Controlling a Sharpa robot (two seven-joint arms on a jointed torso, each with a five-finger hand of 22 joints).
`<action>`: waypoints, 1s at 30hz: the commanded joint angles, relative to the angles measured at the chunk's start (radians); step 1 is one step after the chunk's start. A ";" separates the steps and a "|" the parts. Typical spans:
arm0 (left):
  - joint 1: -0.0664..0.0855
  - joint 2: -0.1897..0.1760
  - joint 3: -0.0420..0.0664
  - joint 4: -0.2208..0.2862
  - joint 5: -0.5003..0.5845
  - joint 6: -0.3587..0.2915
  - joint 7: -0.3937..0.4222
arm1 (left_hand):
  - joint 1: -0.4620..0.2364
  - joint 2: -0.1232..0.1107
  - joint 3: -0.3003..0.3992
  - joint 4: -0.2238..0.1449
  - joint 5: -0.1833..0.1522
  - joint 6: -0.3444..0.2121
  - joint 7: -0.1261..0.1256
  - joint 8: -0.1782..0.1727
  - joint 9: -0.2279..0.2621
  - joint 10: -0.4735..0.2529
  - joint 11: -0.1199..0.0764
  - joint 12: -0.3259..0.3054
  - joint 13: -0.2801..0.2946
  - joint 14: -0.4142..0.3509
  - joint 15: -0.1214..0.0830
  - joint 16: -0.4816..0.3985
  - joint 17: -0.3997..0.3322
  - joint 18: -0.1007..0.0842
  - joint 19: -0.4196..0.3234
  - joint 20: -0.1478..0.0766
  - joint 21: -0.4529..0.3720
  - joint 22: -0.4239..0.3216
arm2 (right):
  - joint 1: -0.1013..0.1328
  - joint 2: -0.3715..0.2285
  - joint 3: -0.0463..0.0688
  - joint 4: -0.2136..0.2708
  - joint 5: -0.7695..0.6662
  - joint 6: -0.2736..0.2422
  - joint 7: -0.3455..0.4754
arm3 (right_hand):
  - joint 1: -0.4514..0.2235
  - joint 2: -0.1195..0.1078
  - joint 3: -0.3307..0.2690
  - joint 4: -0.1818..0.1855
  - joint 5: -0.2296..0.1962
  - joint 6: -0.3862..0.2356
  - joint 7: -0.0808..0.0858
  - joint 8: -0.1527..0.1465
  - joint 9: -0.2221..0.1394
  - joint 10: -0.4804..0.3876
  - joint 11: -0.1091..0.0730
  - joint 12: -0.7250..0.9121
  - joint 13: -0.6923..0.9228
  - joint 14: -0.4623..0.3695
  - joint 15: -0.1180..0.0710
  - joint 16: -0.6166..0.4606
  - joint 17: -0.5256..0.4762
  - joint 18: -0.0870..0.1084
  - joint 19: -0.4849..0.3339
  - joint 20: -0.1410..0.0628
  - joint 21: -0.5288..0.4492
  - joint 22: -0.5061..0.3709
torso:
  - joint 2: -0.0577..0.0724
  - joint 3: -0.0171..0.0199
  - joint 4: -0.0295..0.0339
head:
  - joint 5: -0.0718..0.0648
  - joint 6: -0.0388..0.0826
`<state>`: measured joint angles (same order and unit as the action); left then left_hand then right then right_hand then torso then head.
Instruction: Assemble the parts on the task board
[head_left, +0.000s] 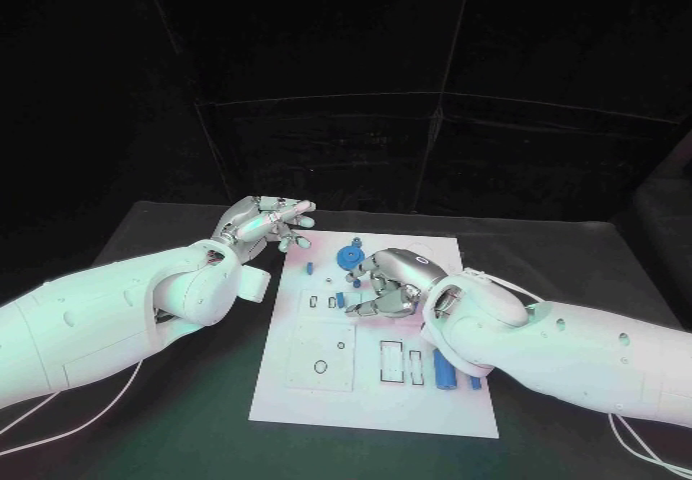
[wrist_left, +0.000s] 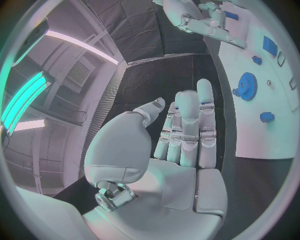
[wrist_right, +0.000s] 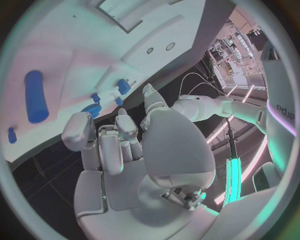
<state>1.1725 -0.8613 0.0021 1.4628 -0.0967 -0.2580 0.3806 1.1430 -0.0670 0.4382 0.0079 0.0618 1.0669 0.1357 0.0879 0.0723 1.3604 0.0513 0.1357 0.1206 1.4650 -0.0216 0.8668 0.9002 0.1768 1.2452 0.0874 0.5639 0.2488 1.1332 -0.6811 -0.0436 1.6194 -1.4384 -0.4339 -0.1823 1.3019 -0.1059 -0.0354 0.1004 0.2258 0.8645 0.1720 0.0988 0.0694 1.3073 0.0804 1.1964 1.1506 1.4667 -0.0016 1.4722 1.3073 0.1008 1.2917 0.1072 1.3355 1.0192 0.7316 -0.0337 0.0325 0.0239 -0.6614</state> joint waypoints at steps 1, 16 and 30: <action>0.002 0.003 0.001 -0.008 -0.134 0.012 -0.098 | -0.014 -0.007 -0.027 0.006 -0.001 0.026 -0.012 0.010 0.005 0.061 -0.014 0.051 0.041 0.070 -0.014 0.235 0.207 0.005 0.020 -0.013 0.051 0.031 | 0.021 -0.037 0.012 0.022 0.182 -0.037 0.214 | 0.000 0.016 -0.016 0.008 -0.005 0.012 -0.005 0.012 0.002 -0.007 -0.002 0.005 -0.002 0.063 0.003 0.000 0.075 0.007 -0.008 0.002 -0.004 -0.003 | -0.011 0.0040 -0.0056 | 0.001 -0.003; 0.060 0.059 -0.008 -0.041 -0.670 0.282 -0.657 | -0.089 0.073 -0.300 0.153 -0.006 -0.034 -0.063 0.270 0.249 -0.057 -0.055 0.910 0.866 0.097 -0.048 0.675 0.635 -0.075 0.172 -0.055 0.660 0.744 | 0.142 -0.175 0.029 -0.031 0.474 0.016 0.258 | 0.029 0.048 -0.032 0.010 0.028 0.021 -0.011 0.033 0.002 -0.011 -0.007 0.006 -0.008 0.059 -0.001 -0.009 0.061 0.011 -0.018 -0.002 -0.013 -0.022 | -0.061 0.0241 -0.0074 | 0.012 -0.026; 0.125 0.197 -0.071 -0.113 -0.884 0.427 -0.953 | -0.111 0.087 -0.438 0.251 -0.006 -0.108 -0.080 0.432 0.397 -0.047 -0.069 0.993 0.936 0.106 -0.061 0.704 0.671 -0.097 0.216 -0.063 0.742 0.871 | 0.159 -0.166 0.031 -0.097 0.481 0.035 0.226 | 0.026 0.049 -0.040 0.013 0.029 0.022 -0.011 0.036 0.002 -0.015 -0.008 0.000 -0.015 0.056 -0.002 -0.017 0.047 0.014 -0.026 -0.003 -0.021 -0.039 | -0.074 0.0305 -0.0059 | 0.028 -0.035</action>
<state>1.2950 -0.6719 -0.0684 1.3578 -0.8857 0.0944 -0.4599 1.0392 0.0211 0.0074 0.2565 0.0588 0.9664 0.0549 0.5135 0.4629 1.3096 -0.0147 1.1254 1.0534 1.4669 -0.0768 1.5639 1.3080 0.0995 1.4536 0.0248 1.3025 1.1167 1.2889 -0.8481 -0.0141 1.5262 -0.9755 -0.4148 0.0491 1.3288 -0.0626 -0.0690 0.1148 0.2478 0.8822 0.1610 0.1306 0.0703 1.3004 0.0732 1.2030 1.1367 1.4667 -0.0016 1.4615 1.3079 0.1007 1.2738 0.1032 1.3191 0.9810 0.6581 -0.0027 0.0261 0.0508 -0.6960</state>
